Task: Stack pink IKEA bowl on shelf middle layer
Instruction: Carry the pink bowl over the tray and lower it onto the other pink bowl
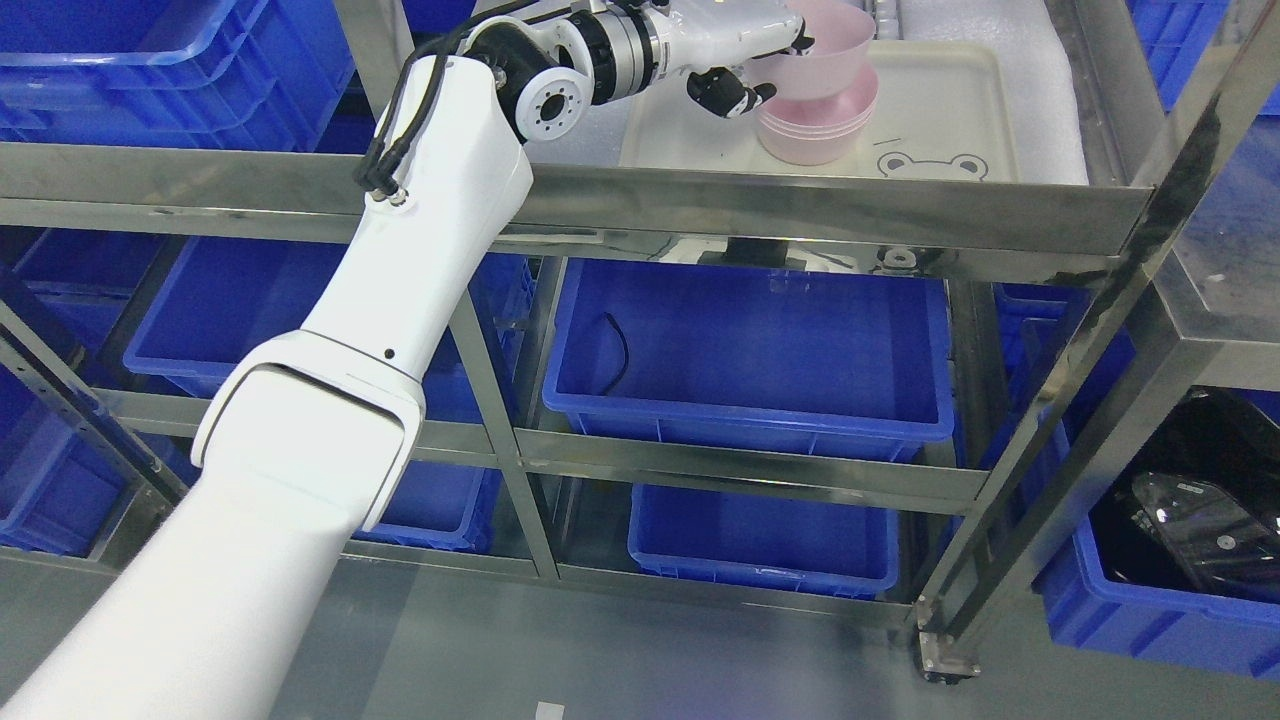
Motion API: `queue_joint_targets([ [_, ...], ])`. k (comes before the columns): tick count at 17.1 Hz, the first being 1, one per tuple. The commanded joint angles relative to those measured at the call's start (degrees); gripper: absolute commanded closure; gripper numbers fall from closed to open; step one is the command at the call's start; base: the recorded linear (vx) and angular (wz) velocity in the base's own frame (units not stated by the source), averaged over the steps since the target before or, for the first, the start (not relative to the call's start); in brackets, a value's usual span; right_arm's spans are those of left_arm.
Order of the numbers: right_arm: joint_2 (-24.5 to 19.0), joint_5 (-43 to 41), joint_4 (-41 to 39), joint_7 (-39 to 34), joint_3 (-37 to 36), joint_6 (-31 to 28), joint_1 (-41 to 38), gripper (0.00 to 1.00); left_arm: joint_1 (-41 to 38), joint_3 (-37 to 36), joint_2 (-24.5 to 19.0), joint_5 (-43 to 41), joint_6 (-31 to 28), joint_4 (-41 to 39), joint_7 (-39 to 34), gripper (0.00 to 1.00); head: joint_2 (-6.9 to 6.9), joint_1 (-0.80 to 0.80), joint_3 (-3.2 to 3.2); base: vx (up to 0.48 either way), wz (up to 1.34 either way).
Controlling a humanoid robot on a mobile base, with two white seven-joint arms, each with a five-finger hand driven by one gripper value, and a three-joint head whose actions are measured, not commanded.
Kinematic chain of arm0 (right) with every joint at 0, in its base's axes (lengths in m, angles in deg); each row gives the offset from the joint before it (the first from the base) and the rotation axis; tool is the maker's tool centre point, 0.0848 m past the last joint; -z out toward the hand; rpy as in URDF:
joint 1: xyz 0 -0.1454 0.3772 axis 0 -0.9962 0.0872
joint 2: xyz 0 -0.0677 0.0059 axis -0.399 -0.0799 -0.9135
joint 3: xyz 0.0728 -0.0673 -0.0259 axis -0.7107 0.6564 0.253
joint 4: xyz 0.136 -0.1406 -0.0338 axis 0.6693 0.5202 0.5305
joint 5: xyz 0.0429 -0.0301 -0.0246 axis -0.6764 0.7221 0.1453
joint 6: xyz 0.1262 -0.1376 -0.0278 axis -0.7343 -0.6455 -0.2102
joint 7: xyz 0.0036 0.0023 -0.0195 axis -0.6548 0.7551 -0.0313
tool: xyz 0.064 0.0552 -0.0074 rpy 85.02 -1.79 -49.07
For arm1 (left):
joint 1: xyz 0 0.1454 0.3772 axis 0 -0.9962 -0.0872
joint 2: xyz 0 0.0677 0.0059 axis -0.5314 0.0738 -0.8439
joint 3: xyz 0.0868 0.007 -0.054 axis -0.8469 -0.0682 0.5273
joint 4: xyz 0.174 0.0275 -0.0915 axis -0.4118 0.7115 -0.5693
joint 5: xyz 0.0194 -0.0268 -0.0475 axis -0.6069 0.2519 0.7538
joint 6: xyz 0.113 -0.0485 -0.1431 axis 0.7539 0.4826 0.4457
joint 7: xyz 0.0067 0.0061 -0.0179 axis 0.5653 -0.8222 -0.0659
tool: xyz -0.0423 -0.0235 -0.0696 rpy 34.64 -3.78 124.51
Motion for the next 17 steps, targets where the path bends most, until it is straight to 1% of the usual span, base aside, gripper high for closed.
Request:
queue_joint_targets([
  [1, 1.00, 0.00, -1.00, -0.02, 0.00, -0.03, -1.32, 0.00, 0.18, -6.09, -1.00, -0.28, -0.34, 2.51, -0.61, 0.94, 0.00, 0.00, 0.00, 0.000, 0.00],
  [4, 1.00, 0.00, -1.00, -0.02, 0.00, -0.03, -1.32, 0.00, 0.18, -6.18, -1.00, -0.63, -0.96, 2.95, -1.14, 0.92, -0.01, 0.00, 0.00, 0.000, 0.00],
  [8, 1.00, 0.00, -1.00, -0.02, 0.00, -0.03, -1.32, 0.00, 0.18, -5.91, -1.00, -0.98, -1.57, 2.95, -4.39, 0.84, -0.01, 0.00, 0.00, 0.000, 0.00],
  [9, 1.00, 0.00, -1.00, -0.02, 0.00, -0.03, -1.32, 0.00, 0.18, -5.82, -1.00, -0.90, -1.57, 2.95, -4.83, 0.79, -0.01, 0.00, 0.00, 0.000, 0.00],
  [11, 1.00, 0.00, -1.00, -0.02, 0.00, -0.03, -1.32, 0.00, 0.18, -5.82, -1.00, -0.90, -1.66, 2.95, -4.92, 0.64, -0.01, 0.00, 0.00, 0.000, 0.00],
  [12, 1.00, 0.00, -1.00, -0.02, 0.00, -0.03, -1.32, 0.00, 0.09, -5.82, -1.00, -0.81, -1.66, 2.95, -5.01, 0.59, -0.01, 0.00, 0.00, 0.000, 0.00],
  [14, 1.00, 0.00, -1.00, -0.02, 0.00, -0.03, -1.32, 0.00, 0.01, -5.74, -1.00, -0.28, -1.66, 2.95, -5.18, 0.50, -0.01, 0.00, 0.00, 0.000, 0.00],
  [17, 1.00, 0.00, -1.00, -0.02, 0.00, -0.03, -1.32, 0.00, 0.01, -5.47, -1.00, 0.94, -1.75, 2.95, -6.76, 0.39, 0.00, 0.00, 0.00, 0.000, 0.00],
])
